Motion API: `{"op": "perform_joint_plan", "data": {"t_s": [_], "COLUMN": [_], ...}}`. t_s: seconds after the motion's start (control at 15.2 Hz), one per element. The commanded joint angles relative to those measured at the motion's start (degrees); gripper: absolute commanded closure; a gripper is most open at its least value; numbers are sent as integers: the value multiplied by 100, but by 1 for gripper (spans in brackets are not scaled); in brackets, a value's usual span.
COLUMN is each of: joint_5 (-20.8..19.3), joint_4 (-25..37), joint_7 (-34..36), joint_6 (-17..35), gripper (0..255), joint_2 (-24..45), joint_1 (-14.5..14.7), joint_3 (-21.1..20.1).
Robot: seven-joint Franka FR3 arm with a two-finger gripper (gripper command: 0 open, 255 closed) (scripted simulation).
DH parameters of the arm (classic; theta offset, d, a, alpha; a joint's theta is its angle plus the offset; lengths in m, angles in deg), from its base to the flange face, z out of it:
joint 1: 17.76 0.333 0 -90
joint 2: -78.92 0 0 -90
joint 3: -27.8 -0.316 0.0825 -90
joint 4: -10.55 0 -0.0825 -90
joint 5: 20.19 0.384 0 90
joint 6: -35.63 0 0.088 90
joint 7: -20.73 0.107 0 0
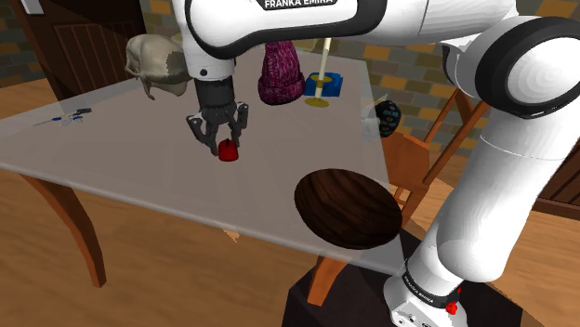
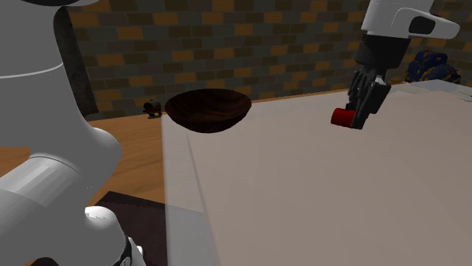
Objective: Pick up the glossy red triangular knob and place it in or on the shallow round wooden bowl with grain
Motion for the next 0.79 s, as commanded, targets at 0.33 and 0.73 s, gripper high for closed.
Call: {"op": "perform_joint_plan", "data": {"t_s": [0.33,0.73], "joint_5": [-16,-59], "joint_4": [570,1180], "joint_7": [8,29], "joint_6": [-523,-1027], "gripper": [255,255], "joint_2": [50,165], "joint_1": [23,60], "joint_3": [-12,-29]}}
